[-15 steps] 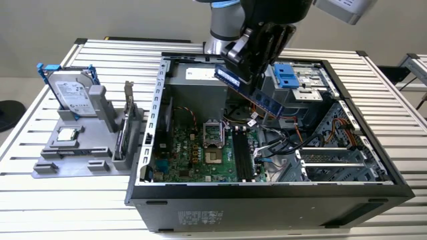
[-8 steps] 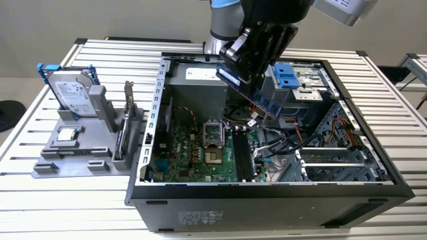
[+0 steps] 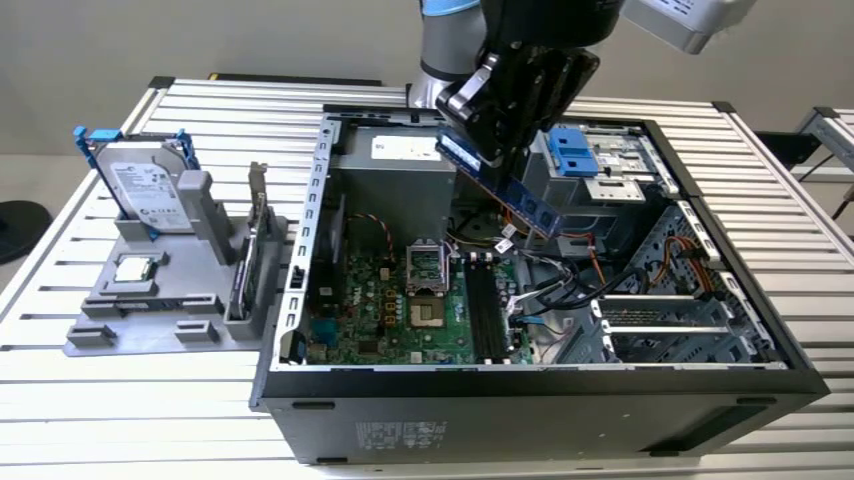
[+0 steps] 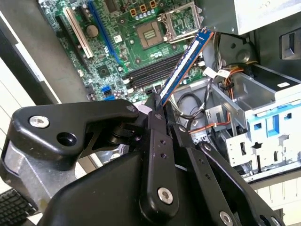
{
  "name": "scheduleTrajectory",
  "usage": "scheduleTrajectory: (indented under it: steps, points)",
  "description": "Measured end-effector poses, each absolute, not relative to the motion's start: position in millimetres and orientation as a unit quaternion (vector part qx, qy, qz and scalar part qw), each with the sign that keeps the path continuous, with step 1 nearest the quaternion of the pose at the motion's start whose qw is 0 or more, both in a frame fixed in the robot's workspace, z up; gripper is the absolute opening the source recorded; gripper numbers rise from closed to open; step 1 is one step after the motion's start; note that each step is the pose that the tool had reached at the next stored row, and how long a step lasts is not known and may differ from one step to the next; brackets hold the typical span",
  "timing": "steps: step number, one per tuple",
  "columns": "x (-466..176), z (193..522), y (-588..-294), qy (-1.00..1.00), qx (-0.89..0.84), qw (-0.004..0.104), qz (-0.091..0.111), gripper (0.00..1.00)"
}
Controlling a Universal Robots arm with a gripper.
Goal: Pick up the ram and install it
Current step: 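Pick up the ram and move it above insertion slot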
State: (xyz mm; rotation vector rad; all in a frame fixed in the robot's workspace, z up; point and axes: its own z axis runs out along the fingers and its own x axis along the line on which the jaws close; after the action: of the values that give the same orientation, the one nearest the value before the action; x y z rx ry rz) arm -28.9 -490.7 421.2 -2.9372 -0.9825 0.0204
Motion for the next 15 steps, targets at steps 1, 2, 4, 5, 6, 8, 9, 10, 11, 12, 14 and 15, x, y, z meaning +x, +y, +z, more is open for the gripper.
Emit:
scheduleTrajectory:
  steps: [1,2,4,5,6,8,9,10,11,12,14,15]
  points:
    - [-28.9,421.1,-490.7,-0.314,-0.949,0.022,0.006,0.00]
    - [-28.9,421.1,-490.7,-0.311,-0.950,0.022,0.006,0.00]
    - [-28.9,421.1,-490.7,-0.304,-0.952,0.022,0.006,0.00]
    - [-28.9,421.1,-490.7,-0.300,-0.954,0.022,0.006,0.00]
    - [-28.9,421.2,-490.7,-0.297,-0.955,0.022,0.006,0.00]
    - [-28.9,421.1,-490.7,-0.290,-0.957,0.022,0.006,0.00]
    - [-28.9,421.1,-490.7,-0.287,-0.958,0.022,0.006,0.00]
    - [-28.9,421.1,-490.7,-0.284,-0.959,0.022,0.006,0.00]
    - [-28.9,421.1,-490.7,-0.280,-0.960,0.022,0.006,0.00]
    - [-28.9,421.1,-490.7,-0.277,-0.961,0.022,0.006,0.00]
    - [-28.9,421.1,-490.7,-0.270,-0.962,0.022,0.005,0.00]
    - [-28.9,421.1,-490.7,-0.267,-0.963,0.022,0.005,0.00]
